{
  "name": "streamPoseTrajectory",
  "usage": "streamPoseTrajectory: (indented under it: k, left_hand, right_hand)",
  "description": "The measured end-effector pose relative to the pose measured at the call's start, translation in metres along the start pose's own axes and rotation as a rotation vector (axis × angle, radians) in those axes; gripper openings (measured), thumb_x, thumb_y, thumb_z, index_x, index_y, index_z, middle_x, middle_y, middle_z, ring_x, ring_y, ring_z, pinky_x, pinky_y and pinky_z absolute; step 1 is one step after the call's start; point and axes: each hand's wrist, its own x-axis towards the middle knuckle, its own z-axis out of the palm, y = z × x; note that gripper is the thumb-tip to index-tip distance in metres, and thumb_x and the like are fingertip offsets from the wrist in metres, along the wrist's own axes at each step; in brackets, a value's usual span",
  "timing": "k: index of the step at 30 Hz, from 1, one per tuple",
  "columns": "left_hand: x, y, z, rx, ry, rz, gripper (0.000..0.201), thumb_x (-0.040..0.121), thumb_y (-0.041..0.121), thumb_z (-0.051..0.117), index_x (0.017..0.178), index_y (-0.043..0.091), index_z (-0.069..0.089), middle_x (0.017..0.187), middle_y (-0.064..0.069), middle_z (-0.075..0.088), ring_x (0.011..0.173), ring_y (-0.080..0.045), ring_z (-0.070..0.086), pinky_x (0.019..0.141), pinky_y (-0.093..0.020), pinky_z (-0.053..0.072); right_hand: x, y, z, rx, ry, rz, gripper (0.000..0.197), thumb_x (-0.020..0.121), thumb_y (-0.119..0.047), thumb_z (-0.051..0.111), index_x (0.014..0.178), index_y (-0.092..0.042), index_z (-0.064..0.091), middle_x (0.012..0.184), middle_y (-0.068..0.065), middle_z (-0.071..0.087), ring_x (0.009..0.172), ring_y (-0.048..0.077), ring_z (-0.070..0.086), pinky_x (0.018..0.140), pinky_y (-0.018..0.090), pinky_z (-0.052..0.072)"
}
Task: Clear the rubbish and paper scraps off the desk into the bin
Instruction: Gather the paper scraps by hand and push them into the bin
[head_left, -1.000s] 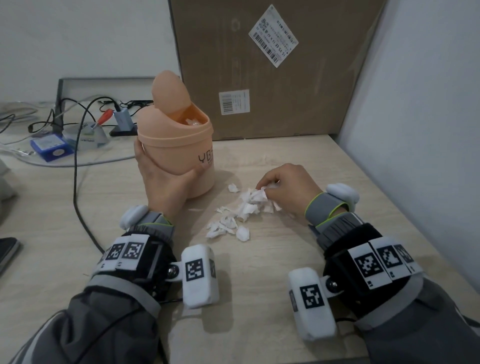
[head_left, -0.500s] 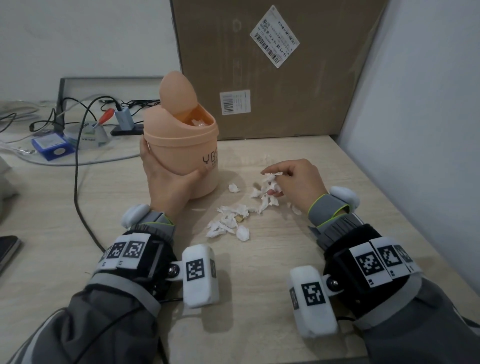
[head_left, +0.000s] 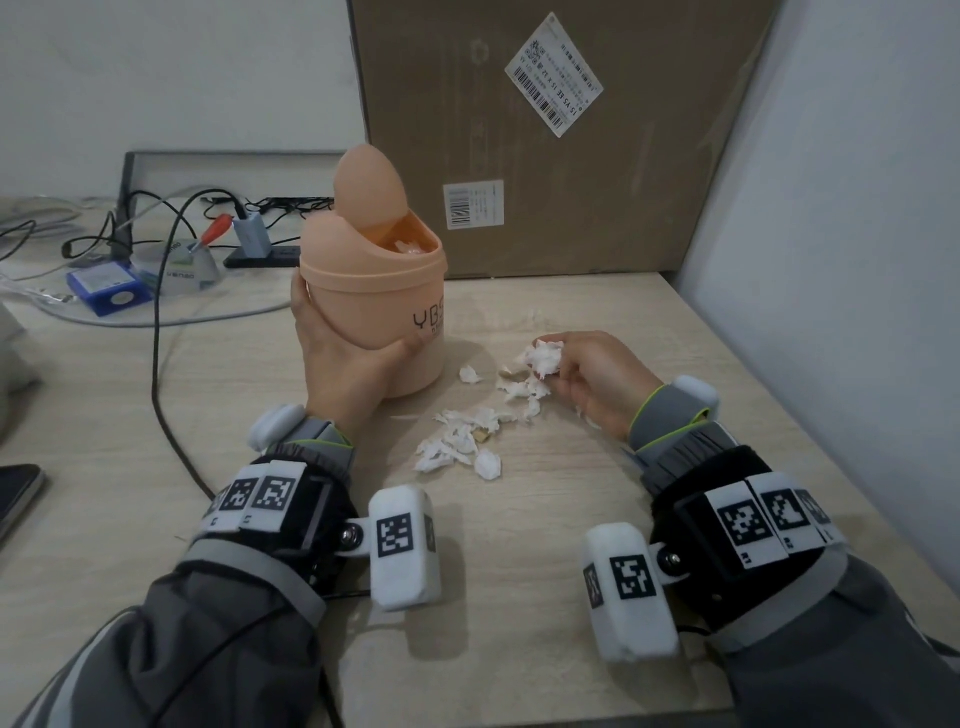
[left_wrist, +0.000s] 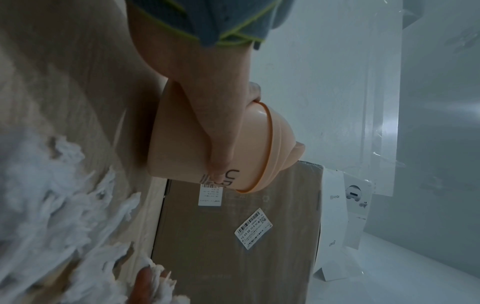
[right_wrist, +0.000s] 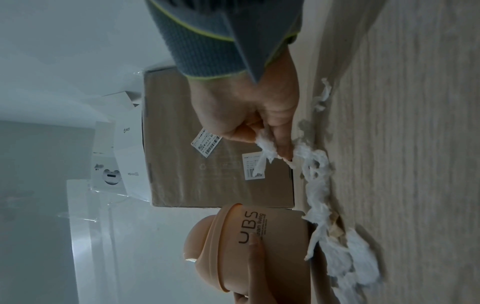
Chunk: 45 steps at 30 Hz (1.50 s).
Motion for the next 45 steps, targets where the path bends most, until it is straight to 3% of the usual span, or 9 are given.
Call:
streamPoseTrajectory:
  k: [3,9,12,17,27,31,37,40,45]
  left_hand:
    - [-0.001,0.0,0.0,0.001,-0.013,0.0,0.137,0.047,0.054,0.088,0.154,0.04,0.003,0.156,0.001,0.031,0.14,-0.02,0.039,0.115,-0.049,0.038]
    - [-0.004,0.003,0.0,-0.002,-0.05,0.003,0.137,0.045,0.055,0.086,0.154,0.041,0.003,0.155,0.001,0.031,0.139,-0.02,0.04,0.115,-0.049,0.039]
    - [-0.006,0.006,0.001,-0.017,-0.067,0.006,0.138,0.045,0.053,0.085,0.155,0.037,0.003,0.155,0.001,0.033,0.138,-0.019,0.041,0.115,-0.048,0.039]
    - [-0.007,0.009,0.001,-0.04,-0.108,0.016,0.136,0.046,0.049,0.087,0.154,0.038,0.004,0.153,0.003,0.035,0.136,-0.016,0.043,0.114,-0.046,0.041]
    - [-0.012,0.015,0.001,-0.07,-0.212,0.032,0.139,0.046,0.051,0.089,0.153,0.041,0.002,0.153,0.005,0.035,0.135,-0.015,0.044,0.112,-0.045,0.043]
    - [-0.013,0.015,0.003,-0.057,-0.236,0.047,0.139,0.046,0.05,0.09,0.154,0.04,0.003,0.153,0.004,0.034,0.136,-0.016,0.044,0.111,-0.049,0.045]
    - [-0.016,0.018,0.004,-0.07,-0.259,0.101,0.136,0.047,0.047,0.088,0.155,0.036,0.006,0.152,0.008,0.032,0.137,-0.012,0.043,0.111,-0.046,0.044]
    - [-0.017,0.018,0.006,-0.069,-0.264,0.131,0.134,0.048,0.045,0.089,0.154,0.037,0.008,0.151,0.011,0.033,0.138,-0.009,0.041,0.113,-0.046,0.042]
    - [-0.017,0.018,0.006,-0.077,-0.259,0.143,0.133,0.049,0.045,0.09,0.155,0.036,0.009,0.151,0.01,0.034,0.139,-0.008,0.04,0.114,-0.045,0.041]
  right_hand:
    - [-0.001,0.003,-0.001,-0.104,-0.033,-0.057,0.026,0.091,0.01,0.043,0.091,-0.009,0.06,0.096,0.01,0.064,0.093,0.014,0.063,0.083,0.016,0.053]
    - [-0.003,0.002,-0.006,-0.086,0.033,-0.175,0.015,0.088,0.004,0.056,0.088,-0.006,0.067,0.096,0.013,0.07,0.089,0.015,0.07,0.078,0.016,0.056]
    - [-0.005,-0.001,-0.006,-0.148,0.094,-0.238,0.018,0.09,-0.001,0.056,0.09,-0.014,0.069,0.089,0.005,0.072,0.073,0.006,0.07,0.063,0.014,0.055]
    - [-0.002,-0.013,-0.003,-0.232,0.183,-0.343,0.023,0.086,-0.003,0.062,0.086,-0.023,0.071,0.082,-0.006,0.07,0.074,0.005,0.062,0.057,0.013,0.048]
    - [0.005,-0.072,0.032,-0.054,0.038,-0.475,0.021,0.086,0.006,0.059,0.086,-0.014,0.067,0.087,0.003,0.07,0.081,0.013,0.065,0.074,0.02,0.055]
    - [0.007,-0.08,0.055,-0.227,0.046,-0.492,0.022,0.08,0.005,0.065,0.081,-0.015,0.058,0.079,0.006,0.068,0.072,0.016,0.065,0.065,0.022,0.056]
    - [0.013,-0.073,0.07,-0.659,0.13,-0.606,0.02,0.069,-0.014,0.079,0.062,-0.023,0.062,0.072,0.004,0.07,0.073,0.019,0.067,0.07,0.033,0.052]
    - [0.012,-0.07,0.069,-0.881,0.077,-0.621,0.003,0.074,-0.019,0.075,0.077,-0.019,0.076,0.08,-0.001,0.071,0.084,0.015,0.064,0.078,0.029,0.05]
    - [0.007,-0.075,0.061,-1.108,-0.12,-0.568,0.021,0.091,-0.022,0.055,0.102,-0.021,0.073,0.105,0.001,0.069,0.102,0.019,0.059,0.093,0.037,0.045]
